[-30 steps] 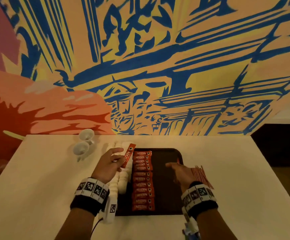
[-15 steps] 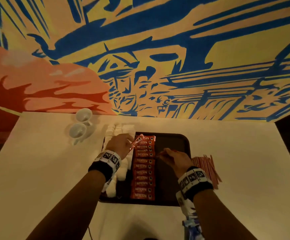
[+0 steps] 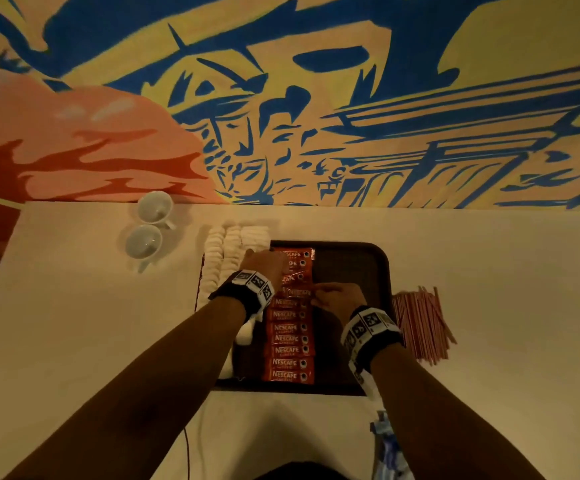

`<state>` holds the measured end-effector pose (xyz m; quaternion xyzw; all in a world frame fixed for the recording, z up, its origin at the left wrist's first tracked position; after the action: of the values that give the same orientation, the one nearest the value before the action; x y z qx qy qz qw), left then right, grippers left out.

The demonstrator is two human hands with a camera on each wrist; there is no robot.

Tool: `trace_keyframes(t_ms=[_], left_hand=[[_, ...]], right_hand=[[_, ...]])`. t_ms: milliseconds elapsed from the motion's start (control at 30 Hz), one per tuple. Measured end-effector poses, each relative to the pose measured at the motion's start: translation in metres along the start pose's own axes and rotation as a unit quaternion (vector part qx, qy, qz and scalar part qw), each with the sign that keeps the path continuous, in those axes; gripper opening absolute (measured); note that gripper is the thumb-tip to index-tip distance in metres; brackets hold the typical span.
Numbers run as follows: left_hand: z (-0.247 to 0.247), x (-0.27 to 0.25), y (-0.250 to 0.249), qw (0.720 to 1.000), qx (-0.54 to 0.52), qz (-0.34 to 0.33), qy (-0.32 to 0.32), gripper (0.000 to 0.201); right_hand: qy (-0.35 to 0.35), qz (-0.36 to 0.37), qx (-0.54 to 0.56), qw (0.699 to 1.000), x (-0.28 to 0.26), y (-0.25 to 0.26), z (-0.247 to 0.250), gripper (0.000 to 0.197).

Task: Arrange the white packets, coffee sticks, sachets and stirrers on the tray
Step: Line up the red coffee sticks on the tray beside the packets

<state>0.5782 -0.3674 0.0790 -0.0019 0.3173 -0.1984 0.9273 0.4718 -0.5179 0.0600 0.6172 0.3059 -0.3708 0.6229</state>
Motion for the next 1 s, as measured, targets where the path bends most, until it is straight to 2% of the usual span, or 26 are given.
trace_keyframes(t_ms=[167, 300, 433, 533, 700, 833, 900, 1000], left_hand=[[-0.002, 0.002, -0.005, 0.998, 0.065, -0.007, 0.009, 0.030], [-0.003, 0.000, -0.008, 0.998, 0.066, -0.010, 0.011, 0.031], [0.001, -0.006, -0.013, 0.999, 0.041, -0.014, -0.010, 0.028], [0.008, -0.016, -0.015, 0.999, -0.004, -0.013, -0.035, 0.028], [0.026, -0.055, -0.007, 0.982, -0.151, 0.002, -0.113, 0.023], [0.024, -0.102, -0.002, 0.939, -0.297, -0.027, -0.173, 0.015], [0.013, -0.126, -0.006, 0.927, -0.332, -0.046, -0.167, 0.013], [-0.012, -0.157, -0.023, 0.930, -0.339, -0.078, -0.120, 0.009]], right_hand=[[-0.026, 0.006, -0.040, 0.999, 0.006, 0.001, -0.007, 0.012], [-0.040, 0.015, -0.074, 0.996, 0.006, 0.004, -0.007, 0.013], [-0.024, 0.019, -0.089, 0.996, -0.002, 0.007, -0.004, 0.034], [0.001, 0.030, -0.081, 0.996, -0.018, 0.011, -0.002, 0.042], [-0.010, 0.123, -0.075, 0.989, -0.062, 0.022, 0.020, 0.048], [-0.066, 0.192, -0.044, 0.978, -0.121, 0.013, 0.058, 0.027], [-0.091, 0.208, -0.020, 0.974, -0.150, -0.009, 0.080, 0.022], [-0.159, 0.205, 0.007, 0.966, -0.189, -0.054, 0.114, 0.021]])
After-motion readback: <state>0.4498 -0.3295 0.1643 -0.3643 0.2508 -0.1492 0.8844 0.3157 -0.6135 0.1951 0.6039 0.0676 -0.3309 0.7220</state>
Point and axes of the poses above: each hand's wrist, its own x-axis towards the middle knuckle, its own z-axis out of the back of the hand, y = z × x, the point moved 5 cm from there along x, towards the middle knuckle, and after that the axes turned 6 degrees about y, right-handed, at the moved point
